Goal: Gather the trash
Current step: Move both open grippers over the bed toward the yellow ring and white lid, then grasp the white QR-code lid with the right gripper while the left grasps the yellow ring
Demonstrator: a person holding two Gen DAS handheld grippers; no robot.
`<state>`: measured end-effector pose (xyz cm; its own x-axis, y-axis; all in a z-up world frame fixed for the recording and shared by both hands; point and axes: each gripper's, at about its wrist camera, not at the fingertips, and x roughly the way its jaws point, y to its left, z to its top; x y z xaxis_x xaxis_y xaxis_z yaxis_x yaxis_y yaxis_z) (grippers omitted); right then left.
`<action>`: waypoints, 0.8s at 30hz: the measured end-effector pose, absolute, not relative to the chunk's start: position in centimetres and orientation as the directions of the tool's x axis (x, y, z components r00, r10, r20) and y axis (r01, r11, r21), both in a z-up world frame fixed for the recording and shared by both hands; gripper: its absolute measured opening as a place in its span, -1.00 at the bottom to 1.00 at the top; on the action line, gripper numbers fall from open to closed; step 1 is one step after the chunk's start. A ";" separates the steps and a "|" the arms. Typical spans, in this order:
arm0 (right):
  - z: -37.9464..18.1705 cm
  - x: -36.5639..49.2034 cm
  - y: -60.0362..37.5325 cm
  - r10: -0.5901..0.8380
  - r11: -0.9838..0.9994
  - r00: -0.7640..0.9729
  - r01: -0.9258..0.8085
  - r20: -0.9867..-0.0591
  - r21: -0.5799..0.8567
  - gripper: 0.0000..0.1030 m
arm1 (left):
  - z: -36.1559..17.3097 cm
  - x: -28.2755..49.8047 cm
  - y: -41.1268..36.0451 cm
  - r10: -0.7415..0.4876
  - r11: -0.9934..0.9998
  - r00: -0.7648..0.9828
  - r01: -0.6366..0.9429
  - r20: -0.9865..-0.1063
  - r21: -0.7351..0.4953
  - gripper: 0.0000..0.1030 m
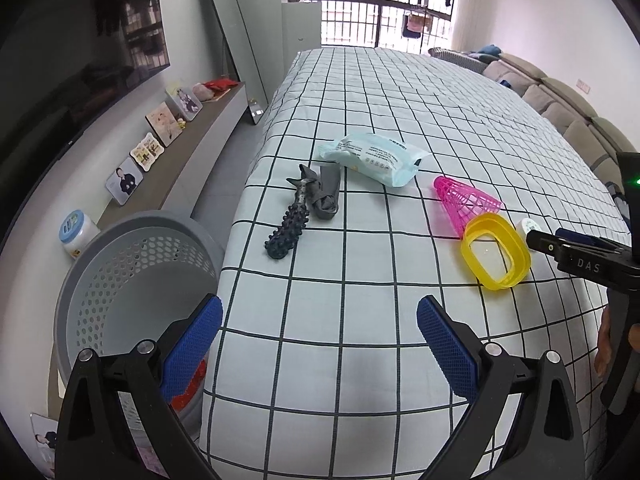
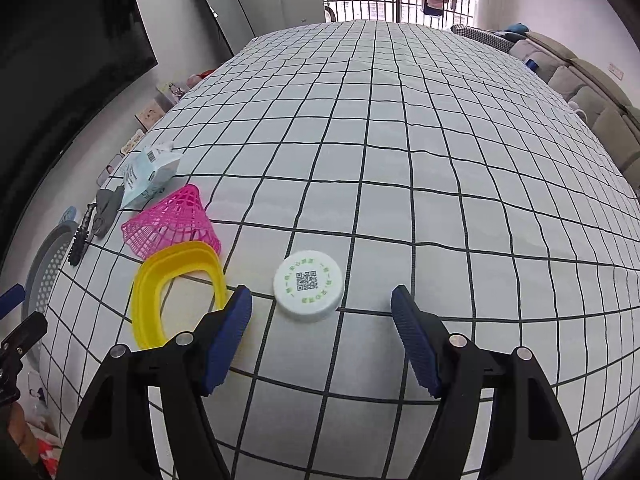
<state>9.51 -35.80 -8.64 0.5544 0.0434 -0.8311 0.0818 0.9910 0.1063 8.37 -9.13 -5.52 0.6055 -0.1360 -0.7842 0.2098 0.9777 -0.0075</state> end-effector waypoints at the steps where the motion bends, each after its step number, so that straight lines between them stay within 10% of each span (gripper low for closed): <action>1: -8.8 9.7 -35.9 0.048 0.991 0.551 0.077 -0.833 0.108 0.34 | -5.6 8.4 -9.3 -0.141 0.977 0.602 0.213 -0.786 -0.012 0.86; 24: -9.4 10.3 -34.5 0.077 0.996 0.593 -0.012 -0.802 0.086 -0.25 | -5.7 9.9 -16.2 -0.188 0.966 0.578 0.255 -0.794 -0.043 0.86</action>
<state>10.26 -34.49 -9.38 0.5926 0.0766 -0.8018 -0.0122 0.9962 0.0861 9.95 -16.18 -5.75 0.5782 -0.1883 -0.7939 0.2552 0.9659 -0.0432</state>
